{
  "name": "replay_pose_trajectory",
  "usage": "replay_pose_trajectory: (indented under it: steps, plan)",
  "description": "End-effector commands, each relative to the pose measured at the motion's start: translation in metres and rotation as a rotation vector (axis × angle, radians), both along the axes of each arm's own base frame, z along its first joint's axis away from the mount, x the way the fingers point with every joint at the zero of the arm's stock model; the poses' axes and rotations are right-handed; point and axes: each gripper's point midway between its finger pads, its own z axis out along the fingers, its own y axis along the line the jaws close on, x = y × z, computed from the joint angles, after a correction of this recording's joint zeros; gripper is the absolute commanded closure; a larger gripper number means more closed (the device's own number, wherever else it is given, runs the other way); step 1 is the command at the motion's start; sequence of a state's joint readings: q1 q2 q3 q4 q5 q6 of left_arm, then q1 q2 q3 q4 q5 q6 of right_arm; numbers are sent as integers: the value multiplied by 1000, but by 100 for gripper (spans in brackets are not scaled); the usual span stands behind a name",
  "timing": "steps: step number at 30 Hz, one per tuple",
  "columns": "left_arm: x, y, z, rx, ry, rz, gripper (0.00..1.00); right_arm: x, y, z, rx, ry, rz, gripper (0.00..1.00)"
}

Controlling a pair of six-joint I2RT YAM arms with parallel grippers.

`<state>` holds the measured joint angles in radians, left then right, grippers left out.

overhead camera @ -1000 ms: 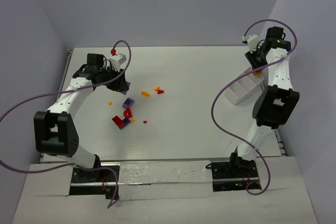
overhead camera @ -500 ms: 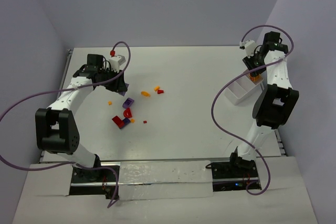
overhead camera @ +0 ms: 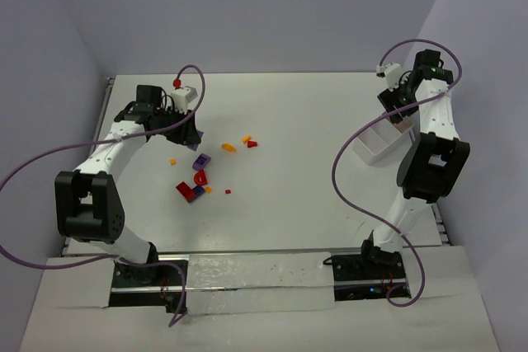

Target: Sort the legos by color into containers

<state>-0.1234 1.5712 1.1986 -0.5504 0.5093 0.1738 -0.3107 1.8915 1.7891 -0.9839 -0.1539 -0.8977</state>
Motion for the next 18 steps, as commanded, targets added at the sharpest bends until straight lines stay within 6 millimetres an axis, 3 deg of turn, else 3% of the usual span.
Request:
replay_pose_trajectory:
  steps: [1, 5, 8, 10, 13, 14, 18]
  plan:
    - [-6, -16, 36, -94, -102, -87, 100, 4, 6, 50, 13, -110, 1, 33]
    - [-29, -40, 68, -240, -178, -225, 100, 4, 43, 93, 130, -194, 41, 32]
    - [-49, -55, 89, -351, -202, -320, 100, -9, 99, 114, 308, -214, 98, 33]
    - [-65, -65, 103, -448, -178, -378, 100, -26, 154, 130, 427, -244, 176, 33]
    - [-85, -77, 126, -592, -178, -473, 100, -46, 214, 143, 533, -276, 288, 33]
    - [-101, -82, 136, -676, -137, -539, 100, -60, 253, 150, 582, -291, 357, 33]
    - [-128, -96, 146, -679, -198, -704, 100, -100, 338, 163, 772, -190, 507, 34]
